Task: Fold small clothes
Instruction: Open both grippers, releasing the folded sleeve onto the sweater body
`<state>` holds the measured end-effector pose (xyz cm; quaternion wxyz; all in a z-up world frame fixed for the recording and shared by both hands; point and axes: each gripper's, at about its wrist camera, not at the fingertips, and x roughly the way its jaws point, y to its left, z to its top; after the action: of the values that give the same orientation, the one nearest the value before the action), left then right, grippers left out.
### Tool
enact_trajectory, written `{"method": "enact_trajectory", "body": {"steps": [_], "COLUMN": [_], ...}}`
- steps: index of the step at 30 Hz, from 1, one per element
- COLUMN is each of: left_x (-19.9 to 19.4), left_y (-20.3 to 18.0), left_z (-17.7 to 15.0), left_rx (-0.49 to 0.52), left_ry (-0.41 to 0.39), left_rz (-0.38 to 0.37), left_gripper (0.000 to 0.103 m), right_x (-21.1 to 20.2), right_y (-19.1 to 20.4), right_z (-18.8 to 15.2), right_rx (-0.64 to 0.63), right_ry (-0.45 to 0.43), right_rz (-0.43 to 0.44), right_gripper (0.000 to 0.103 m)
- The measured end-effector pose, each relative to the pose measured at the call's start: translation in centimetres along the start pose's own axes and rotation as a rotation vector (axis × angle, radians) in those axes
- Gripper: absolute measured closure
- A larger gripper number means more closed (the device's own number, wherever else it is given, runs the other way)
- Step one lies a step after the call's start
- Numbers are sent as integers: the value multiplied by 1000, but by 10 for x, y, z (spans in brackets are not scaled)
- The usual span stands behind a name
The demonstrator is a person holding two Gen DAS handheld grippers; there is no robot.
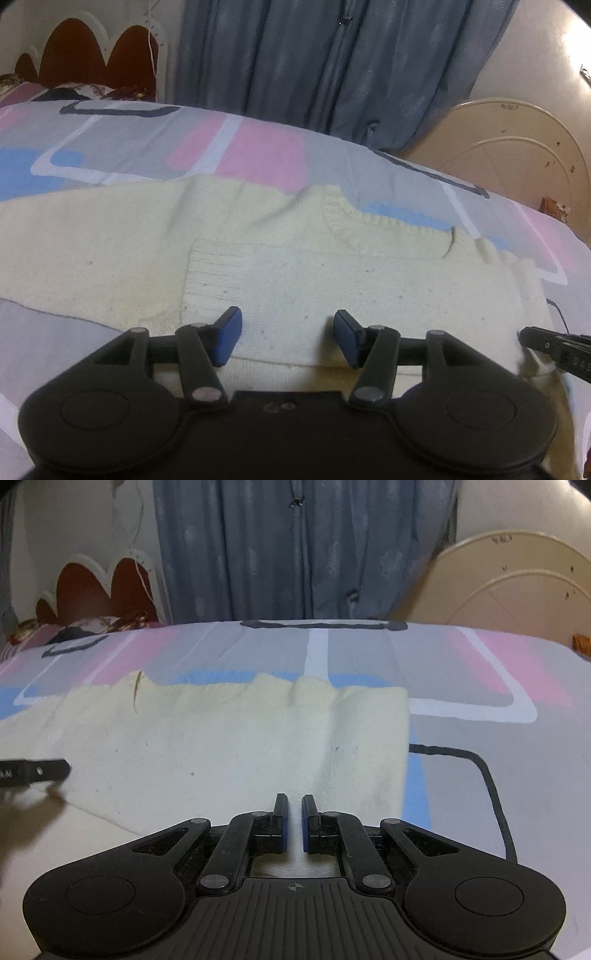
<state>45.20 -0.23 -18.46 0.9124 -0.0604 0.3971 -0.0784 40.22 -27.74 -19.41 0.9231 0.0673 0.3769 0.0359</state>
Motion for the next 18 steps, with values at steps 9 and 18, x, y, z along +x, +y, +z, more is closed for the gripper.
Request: {"method": "enact_trajectory", "body": {"steps": [9, 18], "left_x": [-22, -69], "left_y": [-9, 30], "left_z": [1, 4], "left_rx": [20, 3], "left_ry": [18, -18], "left_rz": [56, 93], "left_gripper": [44, 35], "right_x": [-6, -34], "right_y": [29, 82], "right_z": [-4, 11], "right_rx": [-21, -43], "right_ry": [30, -18], "right_rz": [60, 145], "right_gripper": [39, 39]}}
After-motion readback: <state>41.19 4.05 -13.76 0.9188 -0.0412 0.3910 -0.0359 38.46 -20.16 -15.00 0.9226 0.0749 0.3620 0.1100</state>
